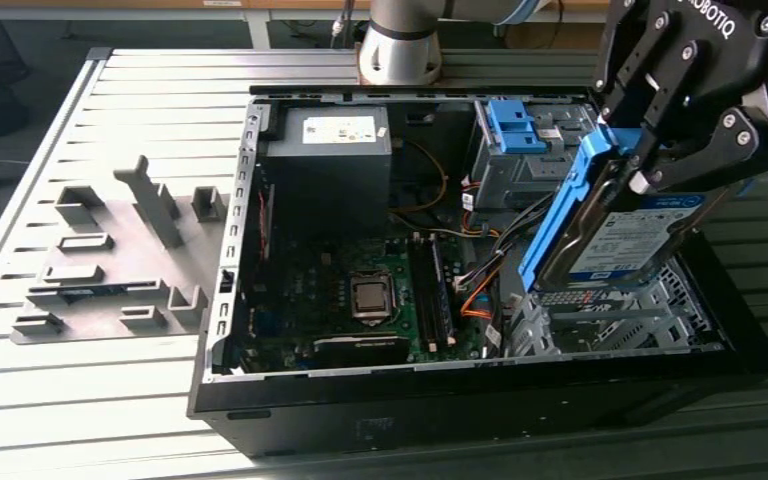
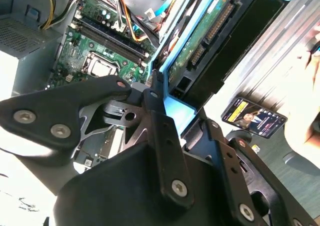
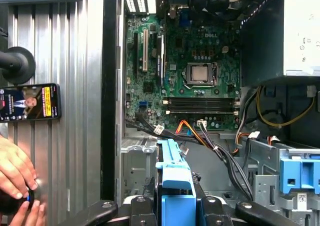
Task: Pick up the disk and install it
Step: 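Insert the disk into the insertion slot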
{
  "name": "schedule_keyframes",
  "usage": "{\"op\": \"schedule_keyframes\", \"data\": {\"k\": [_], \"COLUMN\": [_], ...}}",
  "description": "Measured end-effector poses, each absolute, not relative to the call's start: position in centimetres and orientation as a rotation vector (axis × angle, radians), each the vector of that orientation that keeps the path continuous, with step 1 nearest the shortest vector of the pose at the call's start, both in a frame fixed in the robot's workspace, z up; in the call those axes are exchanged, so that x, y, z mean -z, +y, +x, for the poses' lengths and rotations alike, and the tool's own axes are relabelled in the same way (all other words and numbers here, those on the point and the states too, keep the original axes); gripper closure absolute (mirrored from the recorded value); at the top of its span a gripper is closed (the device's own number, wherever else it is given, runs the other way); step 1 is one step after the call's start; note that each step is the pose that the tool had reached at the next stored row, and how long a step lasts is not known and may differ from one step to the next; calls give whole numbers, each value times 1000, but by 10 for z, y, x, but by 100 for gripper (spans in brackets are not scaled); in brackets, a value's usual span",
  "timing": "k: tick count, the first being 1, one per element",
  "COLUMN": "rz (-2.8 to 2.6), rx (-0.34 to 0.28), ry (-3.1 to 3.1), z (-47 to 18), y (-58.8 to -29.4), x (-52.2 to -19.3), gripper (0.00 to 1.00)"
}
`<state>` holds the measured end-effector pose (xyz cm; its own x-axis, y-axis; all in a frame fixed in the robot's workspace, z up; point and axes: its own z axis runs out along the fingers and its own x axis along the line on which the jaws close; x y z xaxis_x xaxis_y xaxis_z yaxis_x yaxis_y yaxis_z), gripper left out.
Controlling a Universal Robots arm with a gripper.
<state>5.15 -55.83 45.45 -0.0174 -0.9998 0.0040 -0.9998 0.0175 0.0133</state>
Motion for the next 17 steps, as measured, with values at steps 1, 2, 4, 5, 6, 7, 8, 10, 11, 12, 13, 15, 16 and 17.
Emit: {"op": "schedule_keyframes", "data": {"k": [1, 2, 4, 5, 6, 7, 8, 10, 11, 12, 13, 15, 16, 17], "rz": [2193, 2193, 2193, 2192, 2191, 2189, 2188, 2186, 2186, 2186, 2186, 2187, 2187, 2187], "rx": [10, 10, 11, 10, 11, 11, 11, 11, 11, 10, 10, 11, 10, 10], "ry": [-2232, -2232, -2233, -2234, -2235, -2236, -2238, -2239, -2240, -2240, -2240, -2239, -2238, -2238], "z": [52, 52, 53, 55, 56, 58, 60, 62, 63, 64, 64, 65, 66, 67], "y": [-558, -558, -558, -558, -558, -558, -558, -558, -559, -559, -560, -560, -560, -560], "x": [-454, -454, -454, -454, -454, -453, -452, -451, -450, -450, -449, -447, -446, -445], "gripper": [63, 63, 63, 63, 63, 63, 63, 63, 63, 63, 63, 63, 63, 63]}}
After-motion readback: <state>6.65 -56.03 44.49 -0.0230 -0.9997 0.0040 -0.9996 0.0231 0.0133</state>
